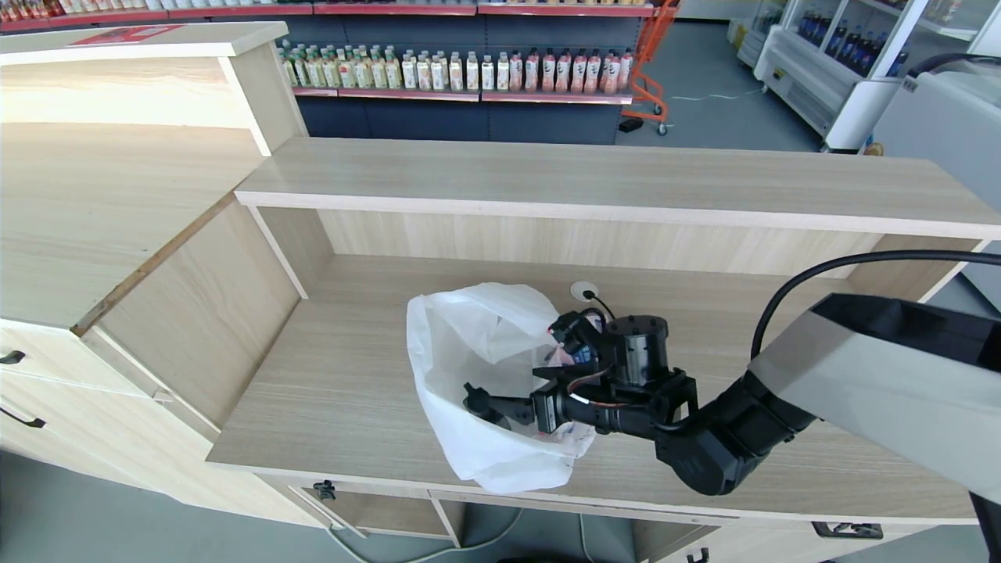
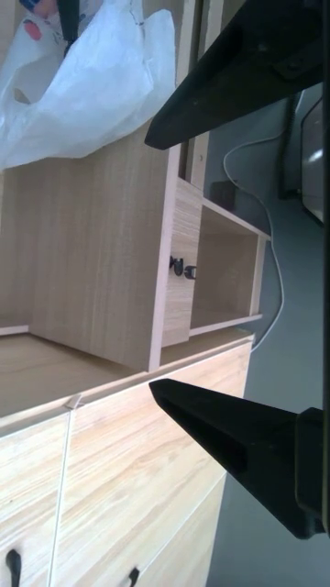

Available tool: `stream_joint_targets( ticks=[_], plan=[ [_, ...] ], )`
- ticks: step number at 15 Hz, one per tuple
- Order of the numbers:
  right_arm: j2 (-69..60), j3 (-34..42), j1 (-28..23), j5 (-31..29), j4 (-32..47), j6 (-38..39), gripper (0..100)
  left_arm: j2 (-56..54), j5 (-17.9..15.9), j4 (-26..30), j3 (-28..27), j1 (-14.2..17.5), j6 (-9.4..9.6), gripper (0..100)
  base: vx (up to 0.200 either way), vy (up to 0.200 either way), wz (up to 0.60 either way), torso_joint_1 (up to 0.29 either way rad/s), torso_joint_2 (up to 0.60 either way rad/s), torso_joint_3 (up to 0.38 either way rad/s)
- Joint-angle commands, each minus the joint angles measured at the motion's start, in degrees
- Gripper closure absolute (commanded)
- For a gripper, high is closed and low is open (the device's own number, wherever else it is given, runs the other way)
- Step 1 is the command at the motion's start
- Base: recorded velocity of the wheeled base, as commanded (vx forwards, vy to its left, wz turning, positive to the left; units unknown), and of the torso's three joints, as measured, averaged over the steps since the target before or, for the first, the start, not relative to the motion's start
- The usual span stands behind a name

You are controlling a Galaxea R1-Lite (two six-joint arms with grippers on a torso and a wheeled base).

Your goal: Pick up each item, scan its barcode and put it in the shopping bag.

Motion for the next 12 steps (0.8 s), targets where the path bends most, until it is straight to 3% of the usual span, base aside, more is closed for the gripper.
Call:
stream_joint_targets(
  ticks=[1,5,12],
  plan=[
    [-0.97,-0.8,-0.22,0.39,-0.06,2.22,0,-0.02,0.04,0.0,0.0,-0.02,-0.02,0,0.0,0.0,0.0,0.0,0.0,0.0],
    [-4.23,-4.58,-1.28,2.15,0.2,14.17,0,-0.02,0.04,0.0,0.0,-0.02,-0.02,0,0.0,0.0,0.0,0.0,0.0,0.0],
    [-12.49,-1.33,-7.61,2.76,0.55,18.21,0,-0.02,0.04,0.0,0.0,-0.02,-0.02,0,0.0,0.0,0.0,0.0,0.0,0.0]
  ],
)
